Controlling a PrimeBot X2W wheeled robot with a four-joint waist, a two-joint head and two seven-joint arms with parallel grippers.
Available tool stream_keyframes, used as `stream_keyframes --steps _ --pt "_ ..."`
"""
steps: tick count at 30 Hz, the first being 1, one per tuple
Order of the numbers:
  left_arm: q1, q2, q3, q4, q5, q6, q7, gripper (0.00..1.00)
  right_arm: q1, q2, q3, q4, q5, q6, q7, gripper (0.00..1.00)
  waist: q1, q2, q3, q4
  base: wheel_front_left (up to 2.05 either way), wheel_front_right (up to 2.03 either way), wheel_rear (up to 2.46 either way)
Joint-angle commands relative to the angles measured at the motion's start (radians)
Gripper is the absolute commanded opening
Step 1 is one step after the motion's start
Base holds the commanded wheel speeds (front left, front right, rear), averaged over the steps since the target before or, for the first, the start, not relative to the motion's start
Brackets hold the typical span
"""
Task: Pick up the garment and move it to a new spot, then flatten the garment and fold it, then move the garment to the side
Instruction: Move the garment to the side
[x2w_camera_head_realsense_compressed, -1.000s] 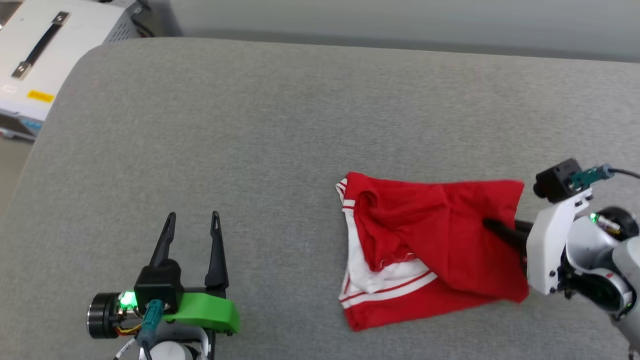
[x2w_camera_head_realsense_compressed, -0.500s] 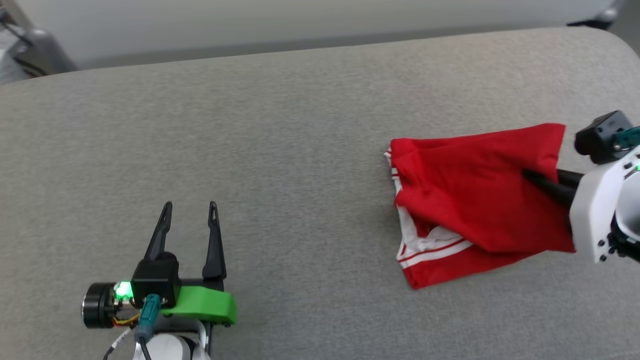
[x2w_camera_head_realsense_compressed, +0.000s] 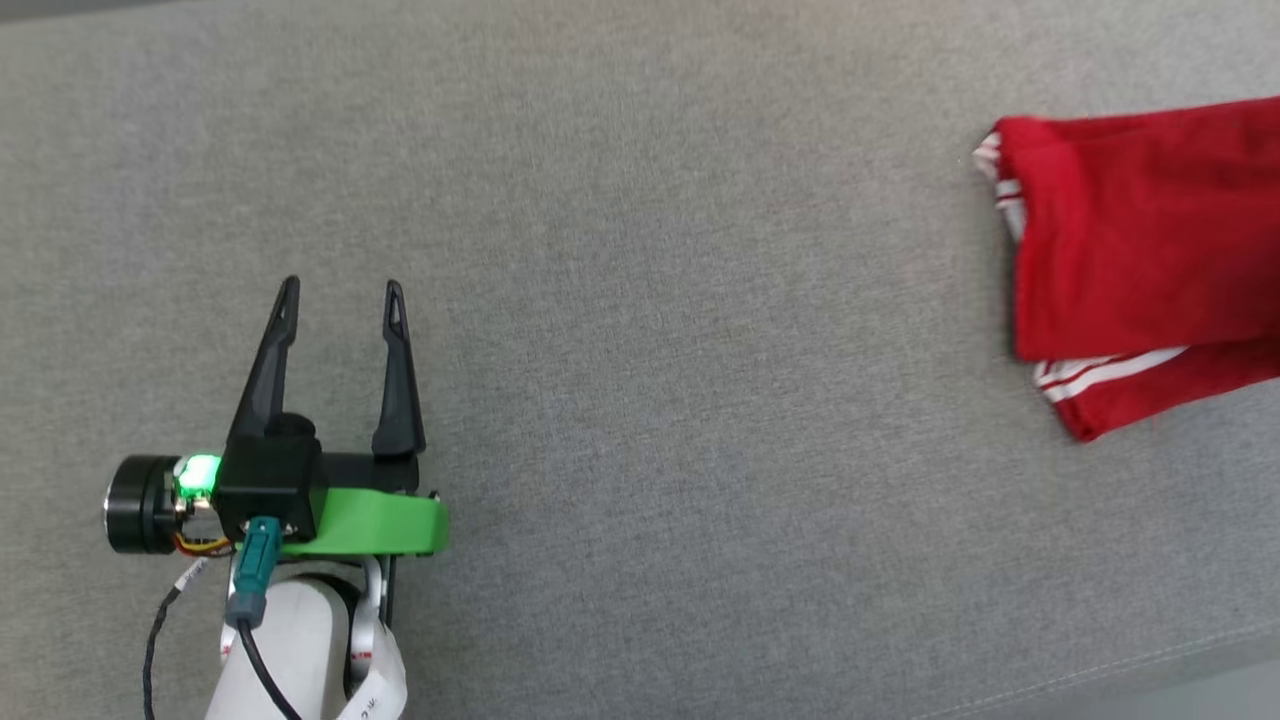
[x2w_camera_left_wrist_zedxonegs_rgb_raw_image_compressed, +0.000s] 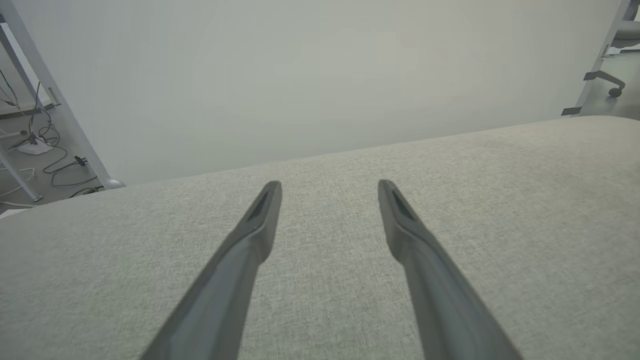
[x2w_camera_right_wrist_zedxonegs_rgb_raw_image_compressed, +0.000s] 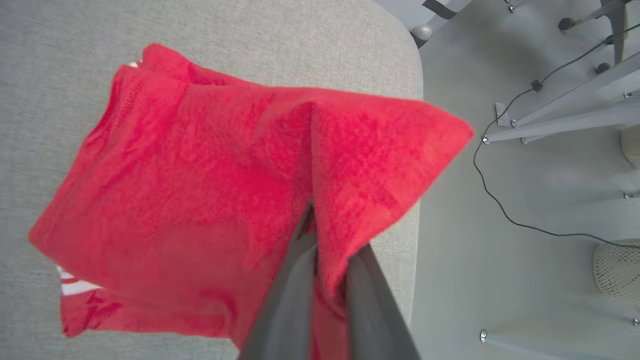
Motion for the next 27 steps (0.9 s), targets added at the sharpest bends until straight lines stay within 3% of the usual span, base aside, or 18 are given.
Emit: stream_keyframes --steps 1,4,13,14,15,20,27 --pt "-0.026 0.011 0.001 -0.01 0.011 -0.005 -0.006 1.0 -0.036 -0.009 -0.003 0.036 -0.017 -0.001 -0.013 0.0 -0.0001 -0.0001 0.098 0.002 0.0 0.0 0.0" --pt "-0.054 0.018 -0.004 -0.034 0.017 -0.003 -0.006 1.0 -0.115 -0.014 -0.026 0.186 -0.032 -0.001 -0.035 0.0 -0.0001 -0.0001 0.145 0.02 0.0 0.0 0.0" --pt "-0.062 0.021 -0.014 -0.05 0.023 0.011 -0.006 1.0 -0.198 0.038 -0.068 0.419 -0.065 -0.001 -0.07 0.0 -0.0001 -0.0001 0.159 0.037 0.0 0.0 0.0" --pt "-0.061 0.02 -0.015 -0.048 0.022 0.012 -0.006 1.0 -0.202 0.048 -0.076 0.435 -0.063 -0.001 -0.077 0.45 -0.0001 -0.0001 0.152 0.039 0.0 0.0 0.0" --pt "-0.058 0.019 -0.015 -0.045 0.02 0.015 -0.006 1.0 -0.206 0.058 -0.081 0.448 -0.069 -0.001 -0.092 1.0 -0.0001 -0.0001 0.142 0.041 0.0 0.0 0.0" --pt "-0.033 0.009 -0.019 -0.028 0.008 0.023 -0.006 1.0 -0.188 0.078 -0.088 0.482 -0.1 -0.001 -0.154 1.0 -0.0001 -0.0001 0.065 0.06 0.0 0.0 0.0" --pt "0.051 -0.009 -0.008 -0.017 -0.017 0.044 -0.006 1.0 -0.134 0.108 -0.171 0.459 -0.192 -0.001 -0.4 1.0 -0.0001 -0.0001 -0.065 0.094 0.0 0.0 0.0"
